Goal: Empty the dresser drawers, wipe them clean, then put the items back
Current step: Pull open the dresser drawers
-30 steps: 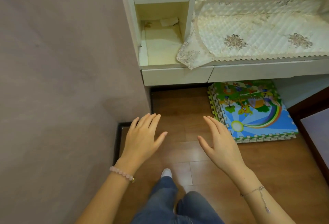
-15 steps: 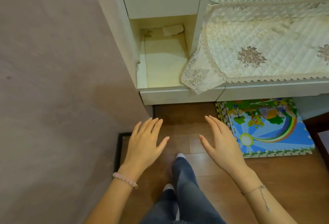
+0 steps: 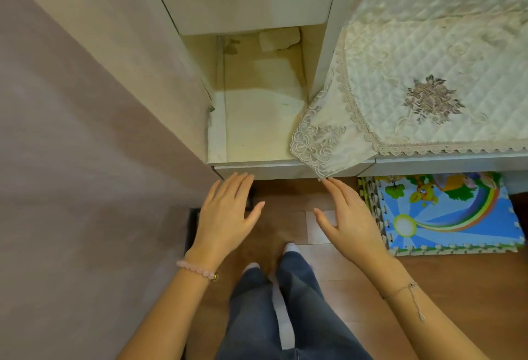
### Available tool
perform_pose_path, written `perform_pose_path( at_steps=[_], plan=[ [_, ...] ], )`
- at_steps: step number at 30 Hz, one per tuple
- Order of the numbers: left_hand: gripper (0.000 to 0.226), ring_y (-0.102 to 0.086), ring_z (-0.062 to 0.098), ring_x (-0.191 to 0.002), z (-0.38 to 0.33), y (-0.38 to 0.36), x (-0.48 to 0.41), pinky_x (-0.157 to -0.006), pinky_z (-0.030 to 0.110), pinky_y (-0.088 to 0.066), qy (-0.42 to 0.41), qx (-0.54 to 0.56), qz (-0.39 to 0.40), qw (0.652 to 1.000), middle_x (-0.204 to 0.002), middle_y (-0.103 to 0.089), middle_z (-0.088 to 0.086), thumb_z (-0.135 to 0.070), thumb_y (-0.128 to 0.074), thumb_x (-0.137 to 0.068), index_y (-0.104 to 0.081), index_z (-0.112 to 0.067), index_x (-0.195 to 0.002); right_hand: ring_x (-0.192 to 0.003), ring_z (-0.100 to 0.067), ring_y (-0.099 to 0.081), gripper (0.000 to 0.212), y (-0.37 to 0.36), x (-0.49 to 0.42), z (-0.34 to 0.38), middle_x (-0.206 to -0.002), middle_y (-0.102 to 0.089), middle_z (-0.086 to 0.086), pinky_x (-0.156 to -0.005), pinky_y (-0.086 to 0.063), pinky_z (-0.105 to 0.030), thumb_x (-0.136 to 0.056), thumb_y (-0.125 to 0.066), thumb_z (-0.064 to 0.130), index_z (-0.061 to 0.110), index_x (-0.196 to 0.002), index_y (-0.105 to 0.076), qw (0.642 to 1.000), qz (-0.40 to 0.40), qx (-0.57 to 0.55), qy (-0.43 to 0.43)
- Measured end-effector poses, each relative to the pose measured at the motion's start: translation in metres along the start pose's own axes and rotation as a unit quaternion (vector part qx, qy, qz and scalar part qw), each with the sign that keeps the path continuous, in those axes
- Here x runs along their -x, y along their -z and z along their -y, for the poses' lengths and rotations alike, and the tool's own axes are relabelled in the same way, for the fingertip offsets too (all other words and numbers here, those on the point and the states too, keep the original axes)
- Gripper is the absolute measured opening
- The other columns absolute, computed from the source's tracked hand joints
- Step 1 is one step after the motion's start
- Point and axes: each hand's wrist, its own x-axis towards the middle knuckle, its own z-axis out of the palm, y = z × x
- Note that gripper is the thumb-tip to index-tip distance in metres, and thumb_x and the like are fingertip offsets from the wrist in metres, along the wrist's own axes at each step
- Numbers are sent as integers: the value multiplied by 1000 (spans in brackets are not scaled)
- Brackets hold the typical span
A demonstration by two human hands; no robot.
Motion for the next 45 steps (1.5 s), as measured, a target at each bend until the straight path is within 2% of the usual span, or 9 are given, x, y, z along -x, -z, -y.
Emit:
perform_pose_path(
  at_steps=[12, 16, 19, 22, 25, 27, 30, 39, 45],
  plan=[
    [50, -38, 25, -133, 32, -1, -42, -110, 33, -20, -89, 20, 25, 995, -140, -46, 10, -32, -53, -92, -45, -8, -135, -134, -22, -36, 57, -46, -6, 20, -144, -40, -8, -110, -30, -33, -90, -55, 32, 10, -140, -38, 998, -1, -35, -58],
    [52, -31, 25, -137, 41, -7, -59, -113, 39, -21, -130, 16, 38, 991, -146, -39, 10, -33, -50, -93, -40, -8, -138, -132, -17, -36, 54, -83, -20, 24, -143, -41, -4, -106, -27, -24, -91, -56, 30, 13, -139, -38, 974, -5, -169, -152],
    [54, -25, 25, -140, 48, -13, -71, -115, 39, -17, -158, 0, 53, 986, -148, -34, 10, -34, -48, -94, -36, -8, -141, -129, -16, -40, 45, -114, -40, 26, -140, -44, -2, -102, -33, -26, -92, -55, 28, 19, -134, -43, 854, -28, -421, -306],
    [55, -24, 25, -140, 55, -19, -77, -116, 39, -15, -178, -10, 63, 982, -150, -31, 10, -33, -47, -95, -34, -8, -141, -125, -16, -44, 38, -144, -59, 23, -142, -44, -5, -105, -37, -38, -94, -50, 31, 21, -130, -45, 669, -59, -628, -393],
    [54, -27, 27, -139, 60, -24, -79, -114, 40, -17, -193, -11, 57, 980, -148, -33, 12, -31, -51, -93, -37, -7, -140, -122, -17, -47, 49, -164, -73, 18, -142, -44, -5, -98, -40, -39, -95, -41, 41, 17, -139, -39, 459, -96, -781, -412],
    [54, -28, 28, -138, 63, -26, -80, -114, 40, -18, -202, -16, 52, 978, -148, -34, 12, -30, -51, -93, -38, -6, -139, -127, -21, -44, 53, -172, -81, 16, -143, -43, -8, -100, -37, -43, -94, -39, 46, 16, -139, -39, 362, -126, -828, -410],
    [54, -28, 28, -138, 66, -28, -80, -114, 40, -17, -213, -14, 48, 976, -148, -33, 12, -30, -52, -93, -38, -6, -139, -134, -24, -37, 59, -175, -94, 17, -146, -39, -10, -107, -31, -47, -94, -35, 48, 12, -140, -35, 308, -153, -852, -395],
    [56, -27, 28, -139, 70, -31, -81, -114, 41, -17, -230, -16, 40, 972, -149, -32, 12, -30, -53, -92, -36, -6, -140, -139, -24, -27, 66, -180, -108, 23, -151, -30, -11, -114, -22, -49, -92, -37, 52, 10, -142, -32, 224, -191, -885, -360],
    [56, -22, 26, -141, 72, -31, -78, -116, 39, -13, -235, -14, 45, 971, -151, -28, 10, -31, -50, -93, -33, -8, -142, -140, -25, -26, 74, -184, -98, 21, -151, -29, -11, -113, -23, -50, -89, -36, 61, 8, -141, -32, 214, -193, -888, -358]
  ],
)
